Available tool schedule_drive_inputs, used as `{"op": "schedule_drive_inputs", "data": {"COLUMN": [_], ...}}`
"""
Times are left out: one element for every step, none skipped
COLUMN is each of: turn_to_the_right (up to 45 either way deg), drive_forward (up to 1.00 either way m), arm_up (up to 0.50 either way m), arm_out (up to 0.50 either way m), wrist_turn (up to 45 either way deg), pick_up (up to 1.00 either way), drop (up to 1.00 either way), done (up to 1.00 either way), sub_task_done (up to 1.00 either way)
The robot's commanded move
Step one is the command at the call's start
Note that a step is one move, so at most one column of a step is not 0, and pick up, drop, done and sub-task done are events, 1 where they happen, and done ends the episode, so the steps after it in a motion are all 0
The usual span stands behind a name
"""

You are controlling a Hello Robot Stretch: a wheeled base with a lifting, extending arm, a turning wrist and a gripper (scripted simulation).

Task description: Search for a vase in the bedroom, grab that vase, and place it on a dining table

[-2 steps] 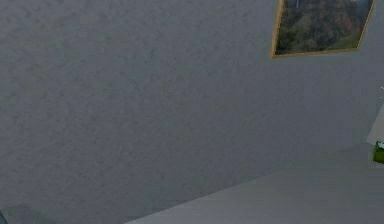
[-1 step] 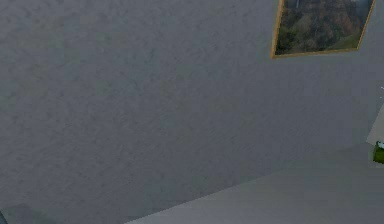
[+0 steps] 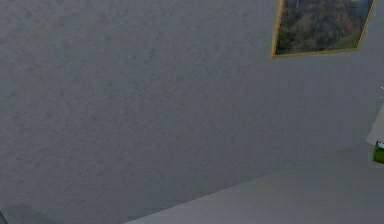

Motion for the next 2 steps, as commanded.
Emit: {"op": "schedule_drive_inputs", "data": {"turn_to_the_right": [0.0,0.0], "drive_forward": [0.00,0.00], "arm_up": [0.00,0.00], "arm_out": [0.00,0.00], "wrist_turn": [-45.0,-45.0], "pick_up": [0.00,0.00], "drop": [0.00,0.00], "done": [0.00,0.00], "sub_task_done": [0.00,0.00]}}
